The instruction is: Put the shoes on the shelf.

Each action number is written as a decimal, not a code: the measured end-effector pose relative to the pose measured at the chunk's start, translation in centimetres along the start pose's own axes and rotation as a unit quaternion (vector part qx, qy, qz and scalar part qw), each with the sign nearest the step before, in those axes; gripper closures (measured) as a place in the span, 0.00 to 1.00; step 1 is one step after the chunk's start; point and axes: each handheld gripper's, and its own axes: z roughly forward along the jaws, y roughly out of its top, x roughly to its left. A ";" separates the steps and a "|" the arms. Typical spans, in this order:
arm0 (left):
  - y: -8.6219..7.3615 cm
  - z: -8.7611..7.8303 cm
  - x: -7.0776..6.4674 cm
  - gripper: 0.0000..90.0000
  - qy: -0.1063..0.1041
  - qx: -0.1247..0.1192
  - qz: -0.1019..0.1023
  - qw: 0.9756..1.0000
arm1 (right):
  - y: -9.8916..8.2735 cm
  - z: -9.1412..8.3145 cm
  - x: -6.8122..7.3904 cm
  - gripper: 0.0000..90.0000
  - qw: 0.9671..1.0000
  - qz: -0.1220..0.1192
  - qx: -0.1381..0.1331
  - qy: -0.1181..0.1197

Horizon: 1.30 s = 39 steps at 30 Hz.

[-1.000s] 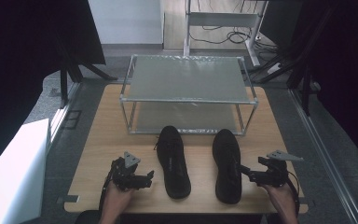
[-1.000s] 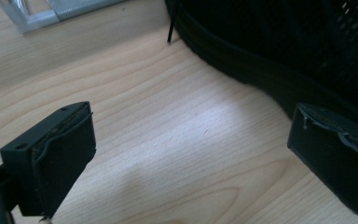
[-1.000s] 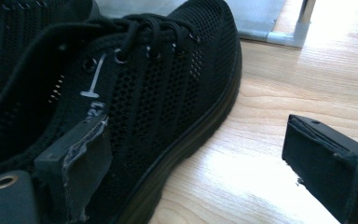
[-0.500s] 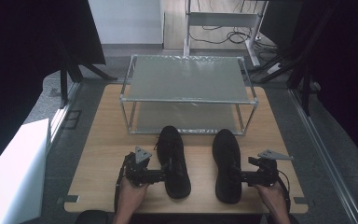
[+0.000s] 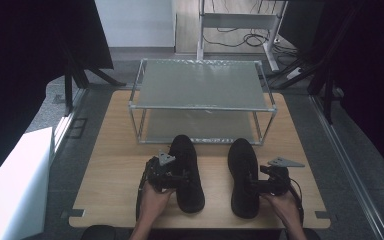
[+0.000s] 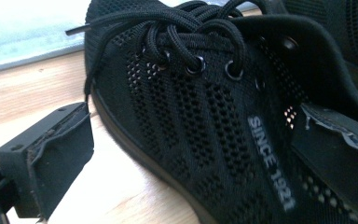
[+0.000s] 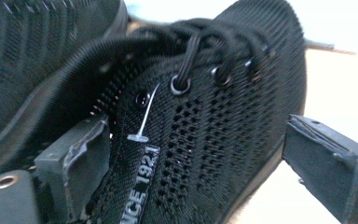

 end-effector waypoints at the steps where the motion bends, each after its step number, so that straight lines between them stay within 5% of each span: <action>1: 0.0 0.5 -0.2 0.00 0.003 0.010 0.005 1.000 | -0.1 0.6 0.1 0.13 1.000 -0.003 0.008 -0.009; 7: -0.1 2.2 -0.6 0.01 0.024 0.034 0.013 0.999 | 0.1 1.3 0.3 0.19 0.999 -0.016 0.012 -0.044; 11: 0.0 2.9 -0.4 0.05 0.033 0.046 0.013 0.998 | 0.3 1.5 0.4 0.32 0.997 -0.010 0.025 -0.077; 14: 0.2 2.8 -0.7 0.16 0.048 0.046 0.025 0.997 | 0.5 1.9 0.4 0.39 0.994 -0.029 0.023 -0.103; 17: 0.3 2.2 -0.2 0.39 0.064 0.045 0.039 0.996 | 0.8 2.0 0.3 0.57 0.991 -0.040 0.019 -0.128; 21: 0.1 1.7 1.0 0.55 0.047 0.043 0.020 0.998 | 0.8 1.8 0.2 0.74 0.988 -0.048 0.014 -0.147; 25: -0.2 1.0 2.0 0.71 0.052 0.040 0.017 0.998 | 0.8 1.6 -0.2 0.81 0.989 -0.030 0.000 -0.145; 28: -0.5 0.7 2.8 0.83 0.058 0.029 0.014 0.998 | 0.7 1.2 -0.9 0.82 0.992 0.007 -0.011 -0.123; 32: -0.9 0.5 3.7 0.86 0.038 0.016 -0.004 0.999 | 0.5 0.7 -1.9 0.83 0.994 0.058 -0.028 -0.094; 36: -1.0 0.4 4.2 0.87 0.025 0.008 -0.012 1.000 | 0.4 0.5 -2.4 0.83 0.993 0.082 -0.035 -0.078; 39: -1.3 0.4 5.6 0.88 -0.012 -0.011 -0.052 0.999 | 0.3 0.5 -2.9 0.84 0.991 0.113 -0.045 -0.051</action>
